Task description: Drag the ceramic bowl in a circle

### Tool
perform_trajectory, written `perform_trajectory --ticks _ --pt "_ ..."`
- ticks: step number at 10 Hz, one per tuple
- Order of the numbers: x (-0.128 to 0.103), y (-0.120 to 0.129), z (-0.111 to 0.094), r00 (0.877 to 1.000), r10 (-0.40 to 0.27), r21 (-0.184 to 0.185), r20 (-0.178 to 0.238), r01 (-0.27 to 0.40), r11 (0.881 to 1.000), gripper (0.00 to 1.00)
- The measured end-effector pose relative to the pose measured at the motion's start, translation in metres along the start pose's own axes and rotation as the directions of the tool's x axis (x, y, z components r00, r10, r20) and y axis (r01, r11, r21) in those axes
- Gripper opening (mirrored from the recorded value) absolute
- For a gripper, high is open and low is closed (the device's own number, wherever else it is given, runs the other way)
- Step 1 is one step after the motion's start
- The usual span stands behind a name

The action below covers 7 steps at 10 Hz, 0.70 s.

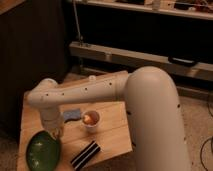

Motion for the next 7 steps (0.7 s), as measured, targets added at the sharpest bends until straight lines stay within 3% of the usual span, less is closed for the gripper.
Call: perform_trajectory --ticks 3,7 --pt "0.035 -0.018 -0.001 1.000 -0.023 0.021 -0.003 0.023 1.000 0.14" --pt "0.083 0.023 0.013 0.998 0.058 0.028 0.040 -0.059 0.998 0.14"
